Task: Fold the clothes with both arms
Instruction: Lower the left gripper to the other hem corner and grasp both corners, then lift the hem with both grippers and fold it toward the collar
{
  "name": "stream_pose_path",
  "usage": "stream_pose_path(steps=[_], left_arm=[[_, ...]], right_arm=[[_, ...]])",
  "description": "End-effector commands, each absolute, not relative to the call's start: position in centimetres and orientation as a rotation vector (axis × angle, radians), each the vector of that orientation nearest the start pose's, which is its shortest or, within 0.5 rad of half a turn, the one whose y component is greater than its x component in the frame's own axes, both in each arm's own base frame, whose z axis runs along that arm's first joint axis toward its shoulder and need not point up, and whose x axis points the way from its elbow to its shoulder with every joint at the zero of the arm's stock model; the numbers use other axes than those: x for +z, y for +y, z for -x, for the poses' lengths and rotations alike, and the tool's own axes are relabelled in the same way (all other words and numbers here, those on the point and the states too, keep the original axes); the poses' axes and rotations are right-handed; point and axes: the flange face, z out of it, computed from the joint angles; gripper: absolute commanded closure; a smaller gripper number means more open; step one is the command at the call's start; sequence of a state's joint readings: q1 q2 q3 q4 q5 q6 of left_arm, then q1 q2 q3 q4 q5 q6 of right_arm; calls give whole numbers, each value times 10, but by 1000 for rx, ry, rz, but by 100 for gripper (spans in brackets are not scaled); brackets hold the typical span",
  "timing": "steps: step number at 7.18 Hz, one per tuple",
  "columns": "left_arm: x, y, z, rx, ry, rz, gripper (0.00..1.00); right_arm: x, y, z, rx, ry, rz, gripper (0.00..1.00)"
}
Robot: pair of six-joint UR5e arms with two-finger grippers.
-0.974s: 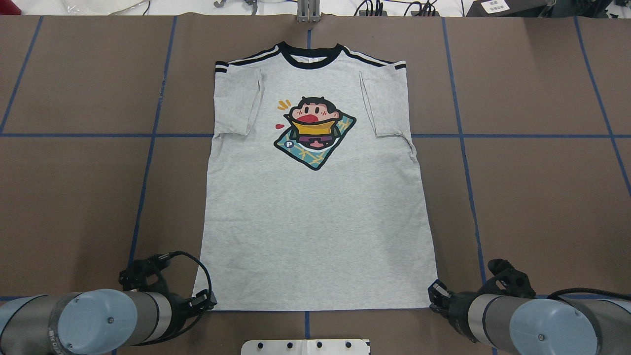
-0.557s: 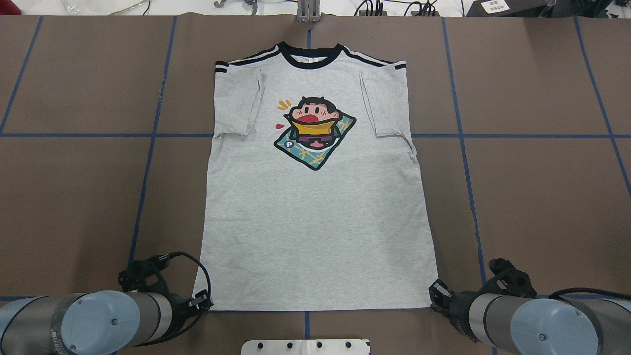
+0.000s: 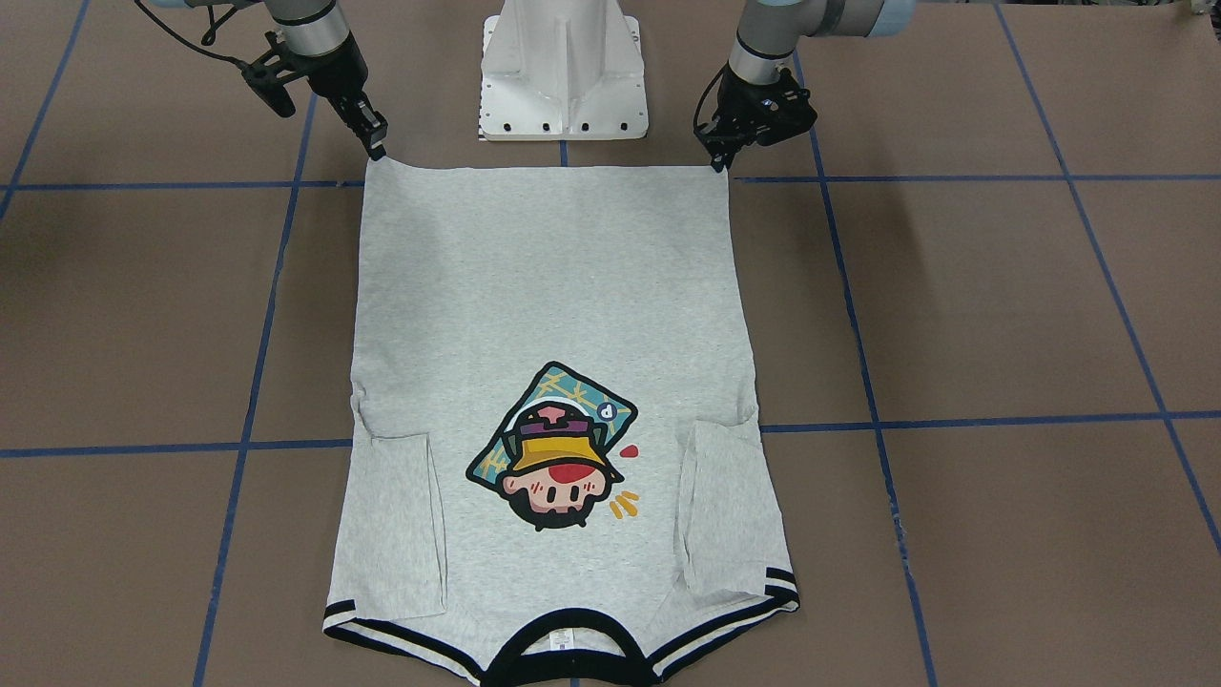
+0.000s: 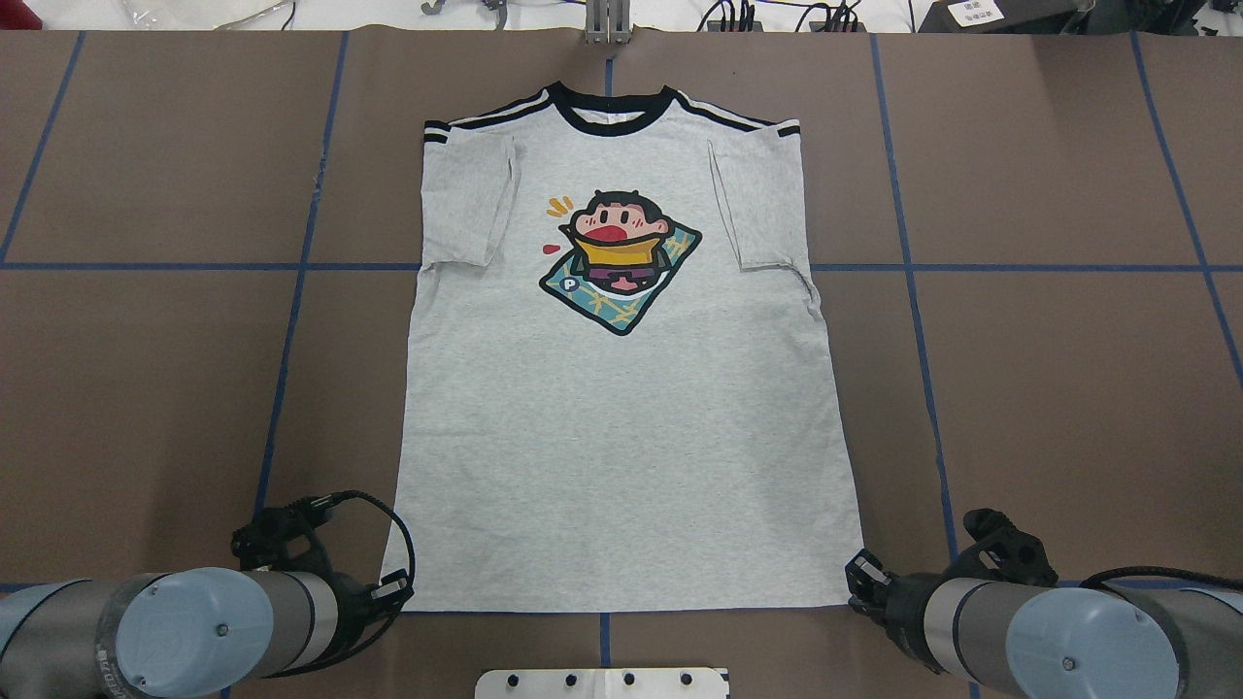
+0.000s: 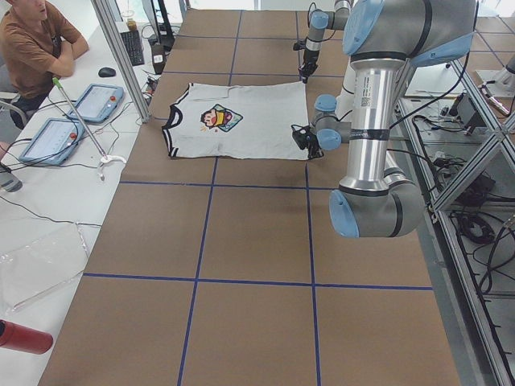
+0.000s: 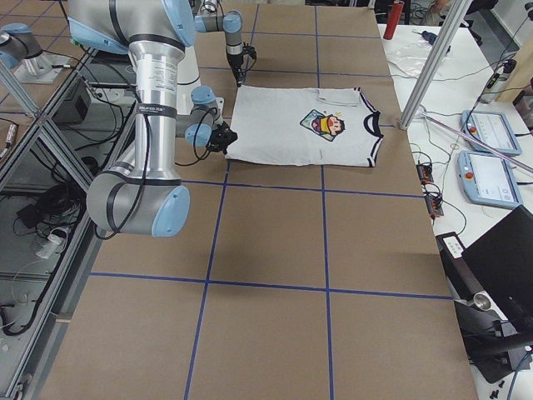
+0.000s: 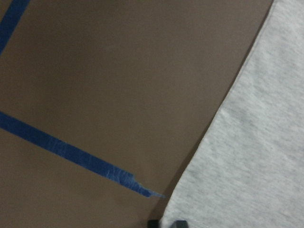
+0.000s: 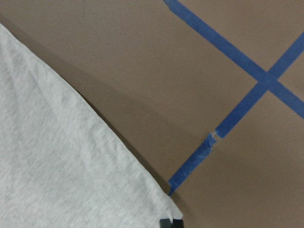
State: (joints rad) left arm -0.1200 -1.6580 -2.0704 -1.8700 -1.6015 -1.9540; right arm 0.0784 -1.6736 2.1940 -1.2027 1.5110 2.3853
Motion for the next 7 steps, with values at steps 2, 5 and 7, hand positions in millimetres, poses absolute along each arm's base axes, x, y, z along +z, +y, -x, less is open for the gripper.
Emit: stream_pose_path(steps=[2, 5, 7], left_arm=[[319, -173, -457, -425, 942, 163, 100], [276, -153, -424, -404, 951, 195, 100], [263, -151, -386, -401, 965, 201, 100]], right_arm=[[361, -165, 421, 839, -901, 296, 100], [333, -137, 416, 775, -943, 349, 100], [313, -132, 400, 769, -948, 366, 100]])
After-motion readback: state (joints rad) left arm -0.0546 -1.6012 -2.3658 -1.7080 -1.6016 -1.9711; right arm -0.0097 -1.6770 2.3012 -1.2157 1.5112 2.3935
